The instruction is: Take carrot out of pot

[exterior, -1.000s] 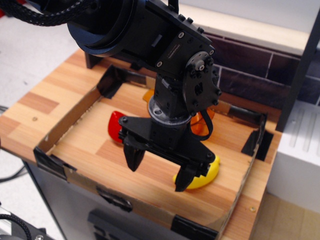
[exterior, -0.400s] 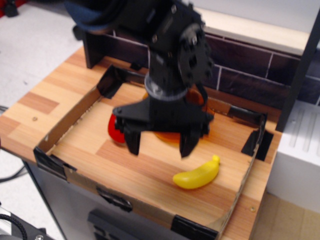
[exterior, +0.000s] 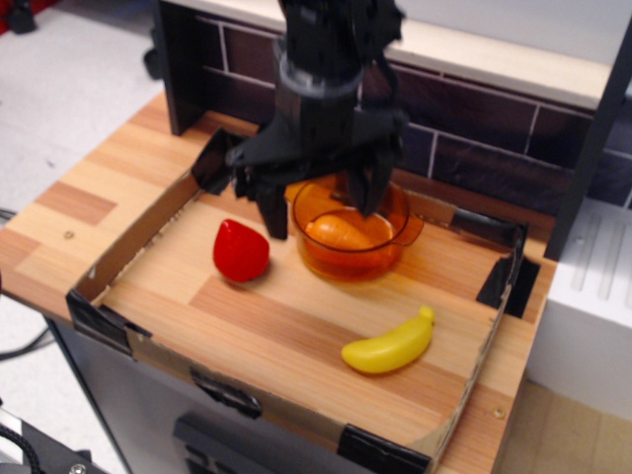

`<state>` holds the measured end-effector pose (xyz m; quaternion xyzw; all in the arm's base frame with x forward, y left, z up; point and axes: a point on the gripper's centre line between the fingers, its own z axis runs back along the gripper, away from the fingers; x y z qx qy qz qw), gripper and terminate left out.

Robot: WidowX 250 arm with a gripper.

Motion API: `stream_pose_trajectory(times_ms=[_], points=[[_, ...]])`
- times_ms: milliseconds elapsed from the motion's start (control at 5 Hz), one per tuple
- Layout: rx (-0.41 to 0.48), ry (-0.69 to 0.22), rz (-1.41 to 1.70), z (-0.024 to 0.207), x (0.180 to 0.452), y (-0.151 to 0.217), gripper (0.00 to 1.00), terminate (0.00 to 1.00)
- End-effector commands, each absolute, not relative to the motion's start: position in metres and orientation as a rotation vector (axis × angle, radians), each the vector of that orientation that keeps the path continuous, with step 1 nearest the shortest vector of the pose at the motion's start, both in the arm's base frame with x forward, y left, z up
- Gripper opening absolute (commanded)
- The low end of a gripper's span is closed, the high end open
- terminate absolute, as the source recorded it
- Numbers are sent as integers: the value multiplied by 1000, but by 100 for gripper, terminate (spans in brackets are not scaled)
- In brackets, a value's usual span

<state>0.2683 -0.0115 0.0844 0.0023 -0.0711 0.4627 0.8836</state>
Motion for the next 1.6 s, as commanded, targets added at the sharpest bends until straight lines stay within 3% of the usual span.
stream_pose_trajectory(times_ms=[0, 200, 800, 1400], points=[[-109, -305, 1323, 103, 284, 8, 100, 0], [-146, -339, 1489, 100, 284, 7, 100, 0], [-65, -210, 1704, 65, 301, -3, 100, 0], [-45, -190, 1726, 47, 309, -3, 100, 0]])
